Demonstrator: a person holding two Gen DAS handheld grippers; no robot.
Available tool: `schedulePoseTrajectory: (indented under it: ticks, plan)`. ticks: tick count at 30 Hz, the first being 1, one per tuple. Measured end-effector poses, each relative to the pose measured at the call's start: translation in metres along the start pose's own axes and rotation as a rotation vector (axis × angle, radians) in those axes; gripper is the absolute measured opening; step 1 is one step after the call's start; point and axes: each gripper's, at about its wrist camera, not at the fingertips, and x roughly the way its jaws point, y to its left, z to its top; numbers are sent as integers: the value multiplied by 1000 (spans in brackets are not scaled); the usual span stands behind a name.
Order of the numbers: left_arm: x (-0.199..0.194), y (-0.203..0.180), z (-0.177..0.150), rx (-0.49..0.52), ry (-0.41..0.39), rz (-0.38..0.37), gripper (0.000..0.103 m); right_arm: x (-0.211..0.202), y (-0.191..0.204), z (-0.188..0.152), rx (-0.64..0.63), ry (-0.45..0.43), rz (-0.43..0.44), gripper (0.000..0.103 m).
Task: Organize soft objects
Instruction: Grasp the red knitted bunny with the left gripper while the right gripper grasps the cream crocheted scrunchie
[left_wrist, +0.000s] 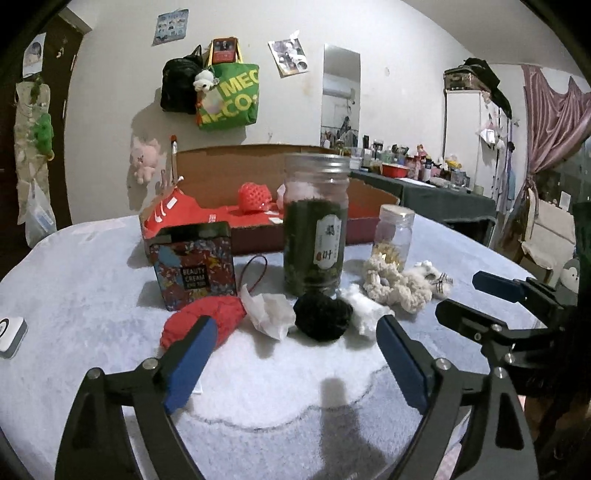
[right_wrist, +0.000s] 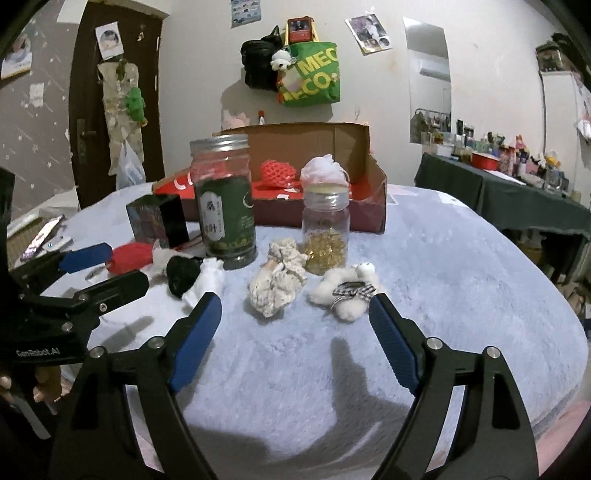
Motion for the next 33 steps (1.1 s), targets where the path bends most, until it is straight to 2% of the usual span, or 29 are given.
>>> schedulePoseTrajectory:
  ticks: [7, 15, 20, 23, 26, 29, 30, 31, 33]
  plan:
    - [3, 8, -2, -11, 17, 26, 90, 6, 4, -1, -4, 7, 7, 82]
    - [8, 30, 7, -7, 54, 81, 90, 28, 4, 12, 3, 40, 46, 82]
    - [15, 52, 16, -36, 98, 70, 88, 45, 5, 23, -14, 81, 75, 81]
    - [22, 64, 20, -42, 137, 62, 85, 53, 7, 27, -35, 106, 85, 72]
    - [32, 71, 20, -31, 178, 57, 77, 62, 9, 28, -47, 142, 108, 63]
    - [41, 76, 17, -22, 214, 44, 61, 72, 12, 25, -60, 188, 113, 47]
    - [42, 78, 17, -27, 220, 21, 51, 73, 12, 24, -61, 195, 110, 41]
    - [42, 78, 16, -37, 225, -7, 50, 74, 11, 23, -64, 195, 105, 33]
    - [39, 76, 16, -24, 212, -1, 49, 72, 8, 23, -66, 189, 109, 29]
